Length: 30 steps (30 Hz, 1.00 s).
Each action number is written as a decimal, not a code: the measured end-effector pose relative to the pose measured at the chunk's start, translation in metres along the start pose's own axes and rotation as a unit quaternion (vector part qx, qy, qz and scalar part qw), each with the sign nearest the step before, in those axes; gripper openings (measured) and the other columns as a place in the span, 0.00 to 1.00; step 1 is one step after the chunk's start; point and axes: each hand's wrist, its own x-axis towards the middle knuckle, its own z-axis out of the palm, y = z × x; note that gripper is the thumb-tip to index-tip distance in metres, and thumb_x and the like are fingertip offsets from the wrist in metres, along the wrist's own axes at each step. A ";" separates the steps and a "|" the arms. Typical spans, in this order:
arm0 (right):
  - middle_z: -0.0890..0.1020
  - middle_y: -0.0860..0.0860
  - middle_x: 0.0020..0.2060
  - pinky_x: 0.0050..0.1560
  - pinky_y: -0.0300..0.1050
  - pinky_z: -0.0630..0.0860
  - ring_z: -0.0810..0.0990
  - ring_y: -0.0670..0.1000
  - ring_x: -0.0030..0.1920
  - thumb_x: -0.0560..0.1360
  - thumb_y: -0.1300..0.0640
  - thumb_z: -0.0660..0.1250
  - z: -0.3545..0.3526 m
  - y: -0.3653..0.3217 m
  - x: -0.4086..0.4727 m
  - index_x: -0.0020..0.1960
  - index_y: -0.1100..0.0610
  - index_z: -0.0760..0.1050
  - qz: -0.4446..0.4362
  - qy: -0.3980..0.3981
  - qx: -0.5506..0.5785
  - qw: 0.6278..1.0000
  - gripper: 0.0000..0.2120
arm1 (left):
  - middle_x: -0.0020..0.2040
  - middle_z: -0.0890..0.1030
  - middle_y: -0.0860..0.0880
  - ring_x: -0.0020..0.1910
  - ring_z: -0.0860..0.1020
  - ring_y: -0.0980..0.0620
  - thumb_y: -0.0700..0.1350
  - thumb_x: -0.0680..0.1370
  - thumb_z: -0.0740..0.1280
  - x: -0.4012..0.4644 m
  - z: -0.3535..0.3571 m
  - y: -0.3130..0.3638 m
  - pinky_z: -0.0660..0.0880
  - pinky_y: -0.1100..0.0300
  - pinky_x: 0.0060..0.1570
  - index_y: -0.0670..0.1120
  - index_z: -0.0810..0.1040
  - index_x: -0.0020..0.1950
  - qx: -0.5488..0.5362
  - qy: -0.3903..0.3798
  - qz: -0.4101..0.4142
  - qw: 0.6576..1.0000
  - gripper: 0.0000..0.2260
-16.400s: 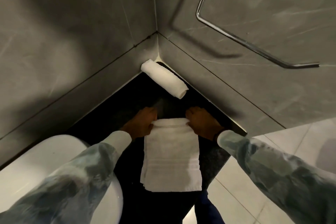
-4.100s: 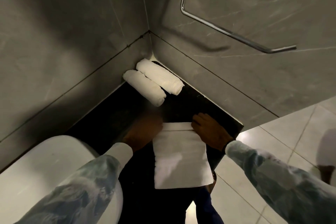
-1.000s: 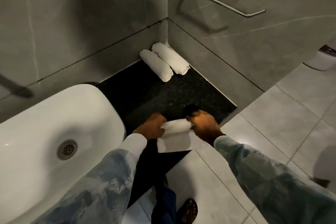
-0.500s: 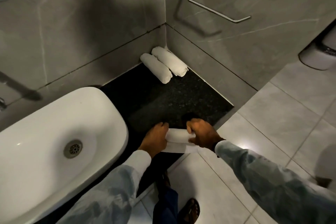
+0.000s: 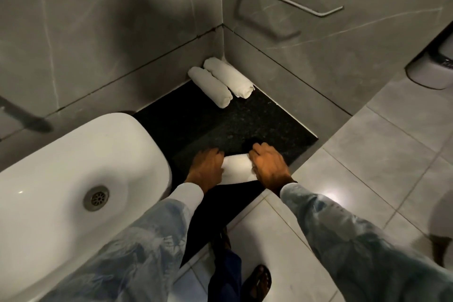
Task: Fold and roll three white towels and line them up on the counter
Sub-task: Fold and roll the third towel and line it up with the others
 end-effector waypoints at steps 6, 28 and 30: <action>0.77 0.57 0.52 0.50 0.54 0.77 0.75 0.58 0.49 0.70 0.52 0.69 0.026 0.002 -0.046 0.54 0.60 0.76 -0.068 0.063 0.060 0.994 0.17 | 0.48 0.82 0.43 0.46 0.82 0.43 0.38 0.66 0.73 -0.053 0.037 0.017 0.80 0.51 0.43 0.43 0.79 0.52 0.004 0.074 0.025 0.997 0.16; 0.83 0.53 0.53 0.57 0.51 0.75 0.81 0.57 0.53 0.64 0.45 0.74 -0.026 0.006 0.003 0.55 0.50 0.78 0.011 -0.154 0.016 0.988 0.21 | 0.60 0.75 0.43 0.59 0.75 0.41 0.45 0.67 0.74 -0.026 0.007 0.017 0.75 0.47 0.59 0.48 0.67 0.61 -0.089 -0.048 -0.012 0.995 0.27; 0.82 0.53 0.53 0.61 0.52 0.72 0.81 0.57 0.55 0.64 0.45 0.73 -0.026 0.002 0.003 0.56 0.50 0.78 0.005 -0.165 0.008 0.986 0.22 | 0.68 0.67 0.43 0.66 0.69 0.39 0.46 0.67 0.74 -0.025 0.009 0.020 0.68 0.45 0.66 0.49 0.64 0.68 -0.029 -0.097 -0.011 0.995 0.32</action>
